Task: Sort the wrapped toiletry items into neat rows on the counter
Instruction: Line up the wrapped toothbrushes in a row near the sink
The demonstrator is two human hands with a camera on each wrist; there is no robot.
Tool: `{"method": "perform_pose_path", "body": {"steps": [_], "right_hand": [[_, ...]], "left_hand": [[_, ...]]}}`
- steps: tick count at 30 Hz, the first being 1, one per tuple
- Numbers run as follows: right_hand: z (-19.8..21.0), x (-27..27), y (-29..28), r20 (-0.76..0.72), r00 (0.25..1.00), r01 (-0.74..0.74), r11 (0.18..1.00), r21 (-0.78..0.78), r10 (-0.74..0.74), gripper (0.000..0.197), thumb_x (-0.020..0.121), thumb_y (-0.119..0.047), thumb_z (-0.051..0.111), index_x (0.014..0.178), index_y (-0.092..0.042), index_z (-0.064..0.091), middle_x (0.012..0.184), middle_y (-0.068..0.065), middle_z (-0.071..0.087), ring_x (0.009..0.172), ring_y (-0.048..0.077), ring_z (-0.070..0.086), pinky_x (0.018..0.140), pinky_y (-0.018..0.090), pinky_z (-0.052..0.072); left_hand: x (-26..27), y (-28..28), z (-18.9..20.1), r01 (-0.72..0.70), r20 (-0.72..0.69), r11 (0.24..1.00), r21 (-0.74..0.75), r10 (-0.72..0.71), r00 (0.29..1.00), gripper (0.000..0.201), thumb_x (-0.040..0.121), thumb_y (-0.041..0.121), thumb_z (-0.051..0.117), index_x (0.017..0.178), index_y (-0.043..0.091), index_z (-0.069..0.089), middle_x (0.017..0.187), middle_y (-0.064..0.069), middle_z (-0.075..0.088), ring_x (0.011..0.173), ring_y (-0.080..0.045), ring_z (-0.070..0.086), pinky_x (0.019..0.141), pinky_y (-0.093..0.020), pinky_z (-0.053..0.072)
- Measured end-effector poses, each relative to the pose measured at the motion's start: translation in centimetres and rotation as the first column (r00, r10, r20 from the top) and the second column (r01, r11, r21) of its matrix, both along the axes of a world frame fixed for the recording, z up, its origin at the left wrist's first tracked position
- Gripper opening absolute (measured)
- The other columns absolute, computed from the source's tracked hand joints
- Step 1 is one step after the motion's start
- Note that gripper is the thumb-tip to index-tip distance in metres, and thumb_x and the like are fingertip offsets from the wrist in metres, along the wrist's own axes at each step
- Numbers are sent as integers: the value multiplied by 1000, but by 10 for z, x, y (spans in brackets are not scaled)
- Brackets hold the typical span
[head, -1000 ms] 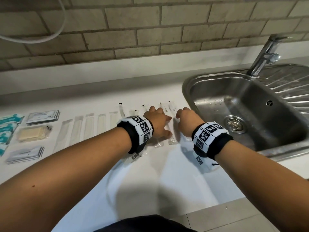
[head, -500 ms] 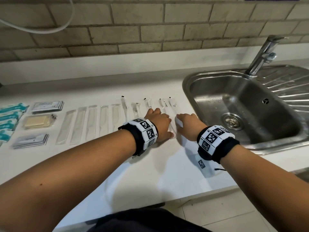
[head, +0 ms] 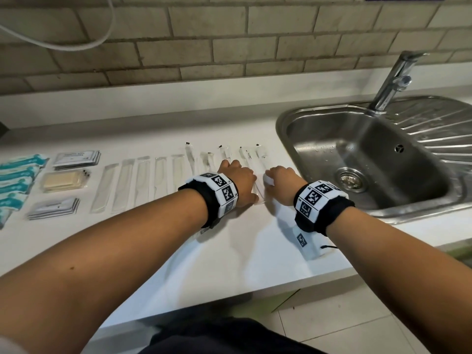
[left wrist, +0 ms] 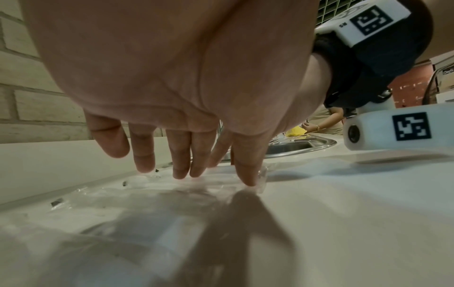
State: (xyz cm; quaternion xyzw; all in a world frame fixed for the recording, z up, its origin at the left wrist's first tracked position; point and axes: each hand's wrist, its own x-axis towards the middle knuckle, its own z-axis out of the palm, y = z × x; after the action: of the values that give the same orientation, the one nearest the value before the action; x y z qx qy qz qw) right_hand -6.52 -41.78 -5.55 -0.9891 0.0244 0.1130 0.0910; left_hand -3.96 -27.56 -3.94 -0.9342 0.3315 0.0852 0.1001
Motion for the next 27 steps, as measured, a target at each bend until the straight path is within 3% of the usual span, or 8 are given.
{"method": "perform_pose_path", "body": {"steps": [3,5,7,12,21,27], "right_hand": [[1,2,-2,-3,1000,-14,1000,17,14,22,93,-18,49,109,-6,57,121,15,53,115,36,49,89,38,42],[2,1,-1,-2,1000,10,999,48,-10,10,91,-17,49,92,-11,57,115,16,55,111,36,52,82,36,42],[4,3,1,11,999,42,996,76,-43,13,91,-16,48,78,-14,52,112,17,56,108,35,55,81,36,45],[6,4,1,13,997,69,995,74,-71,26,94,-18,44,108,-3,60,118,18,55,112,35,53,91,40,47],[6,5,-2,18,998,64,997,50,-65,29,95,-21,47,114,-3,59,123,18,51,115,34,51,92,39,46],[12,4,2,49,995,87,995,57,-90,31,94,-23,45,117,-6,57,126,17,50,117,33,50,94,39,45]], "left_hand": [[0,-1,-2,-8,1,1000,2,8,1000,46,88,58,49,114,22,59,126,2,58,120,-28,43,95,-43,29],[1,-3,-3,-18,-12,1000,3,18,1000,46,88,58,50,114,21,60,125,2,58,120,-28,43,95,-43,28],[4,-6,-3,-22,-22,1000,-1,22,1000,47,88,58,50,115,21,60,126,2,59,120,-27,43,97,-44,28],[8,-9,-4,-25,-33,999,-20,24,999,45,88,56,51,115,21,61,126,2,59,121,-27,42,97,-45,27],[8,-9,-2,-30,-30,999,-23,29,999,45,87,55,51,116,22,60,128,3,58,123,-27,41,98,-45,26],[5,-3,5,-55,-28,994,-99,52,998,50,88,52,52,129,25,55,138,5,54,128,-25,39,98,-42,26]]}}
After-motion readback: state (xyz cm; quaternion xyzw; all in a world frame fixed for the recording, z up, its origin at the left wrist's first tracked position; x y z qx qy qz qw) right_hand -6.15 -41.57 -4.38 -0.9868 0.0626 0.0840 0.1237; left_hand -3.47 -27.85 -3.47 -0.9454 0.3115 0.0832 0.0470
